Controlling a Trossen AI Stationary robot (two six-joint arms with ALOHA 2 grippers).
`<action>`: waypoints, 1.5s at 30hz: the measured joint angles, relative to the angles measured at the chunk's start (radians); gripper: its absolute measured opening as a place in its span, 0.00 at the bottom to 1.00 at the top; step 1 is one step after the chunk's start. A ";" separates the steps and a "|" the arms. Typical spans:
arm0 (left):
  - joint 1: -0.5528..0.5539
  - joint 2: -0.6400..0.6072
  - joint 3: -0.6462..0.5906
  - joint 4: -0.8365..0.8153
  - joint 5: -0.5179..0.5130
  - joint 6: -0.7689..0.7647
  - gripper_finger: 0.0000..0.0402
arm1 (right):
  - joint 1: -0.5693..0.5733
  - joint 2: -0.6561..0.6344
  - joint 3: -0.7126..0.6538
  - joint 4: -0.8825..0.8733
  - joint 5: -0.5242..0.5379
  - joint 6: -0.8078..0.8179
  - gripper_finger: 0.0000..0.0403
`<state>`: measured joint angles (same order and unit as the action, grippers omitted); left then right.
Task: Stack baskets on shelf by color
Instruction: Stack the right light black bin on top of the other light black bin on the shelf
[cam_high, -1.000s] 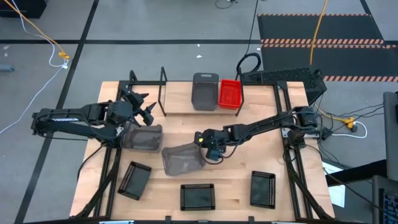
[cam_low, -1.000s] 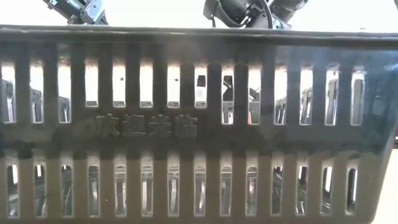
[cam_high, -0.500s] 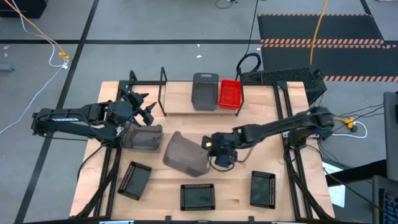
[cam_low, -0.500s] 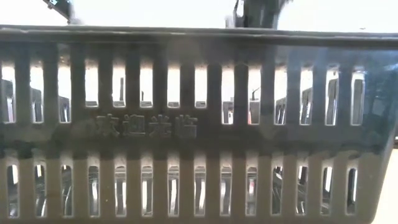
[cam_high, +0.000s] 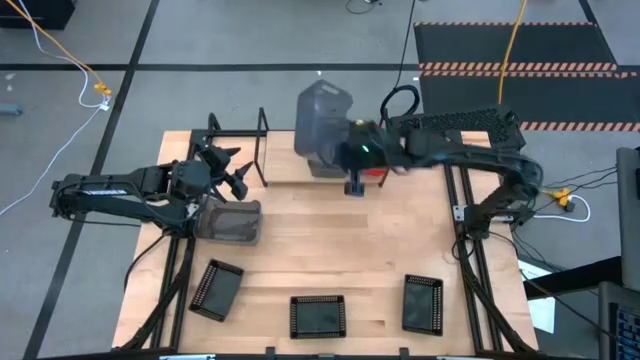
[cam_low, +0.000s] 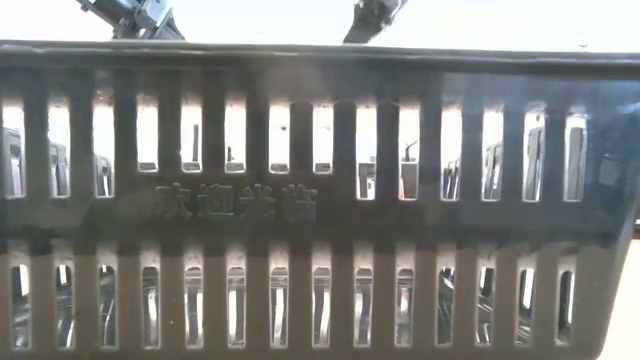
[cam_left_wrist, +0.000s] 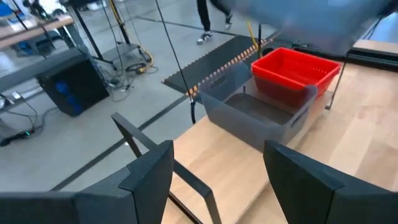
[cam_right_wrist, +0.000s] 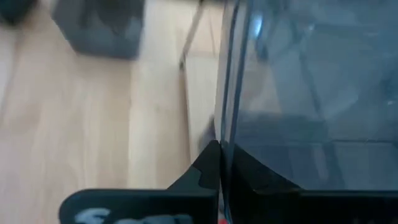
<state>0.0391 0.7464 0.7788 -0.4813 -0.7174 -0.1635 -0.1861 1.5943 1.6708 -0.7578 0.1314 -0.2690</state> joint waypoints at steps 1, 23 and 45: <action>0.001 0.000 0.000 0.009 -0.001 0.010 0.62 | -0.023 0.035 0.048 -0.046 -0.003 0.002 0.00; 0.022 0.000 0.000 -0.043 0.000 -0.005 0.62 | -0.128 0.377 0.350 -0.513 -0.002 -0.095 0.00; 0.022 0.000 0.000 -0.040 0.000 -0.003 0.62 | -0.133 0.382 0.350 -0.510 -0.006 -0.050 0.05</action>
<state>0.0614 0.7464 0.7788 -0.5217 -0.7174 -0.1661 -0.3195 1.9759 2.0205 -1.2683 0.1258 -0.3187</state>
